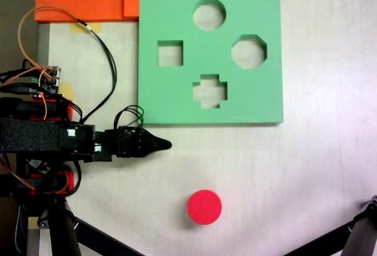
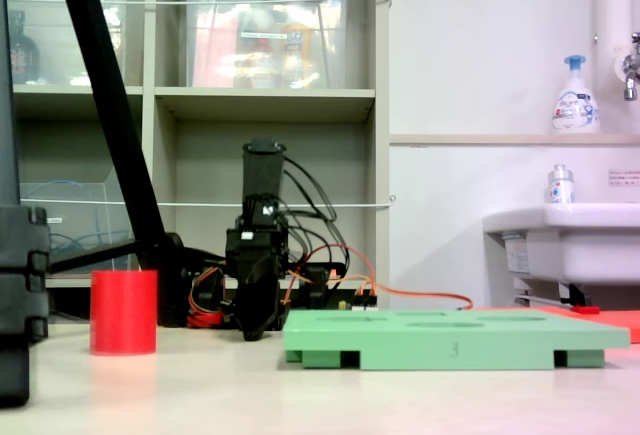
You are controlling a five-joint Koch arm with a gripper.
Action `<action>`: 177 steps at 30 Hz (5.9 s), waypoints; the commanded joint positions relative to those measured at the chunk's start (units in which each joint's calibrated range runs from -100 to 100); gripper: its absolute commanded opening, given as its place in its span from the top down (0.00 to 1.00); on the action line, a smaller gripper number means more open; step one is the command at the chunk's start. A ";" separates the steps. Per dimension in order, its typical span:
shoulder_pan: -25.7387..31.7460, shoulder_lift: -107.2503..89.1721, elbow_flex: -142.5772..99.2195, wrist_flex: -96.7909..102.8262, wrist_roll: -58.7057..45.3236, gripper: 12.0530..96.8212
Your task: Put the cylinder block into the corresponding hole
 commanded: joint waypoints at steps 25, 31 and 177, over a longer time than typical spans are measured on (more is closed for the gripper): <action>0.10 -0.41 -0.78 -5.22 0.00 0.56; 0.10 -0.41 -0.78 -5.22 0.00 0.56; 15.63 31.71 37.20 48.61 46.35 0.77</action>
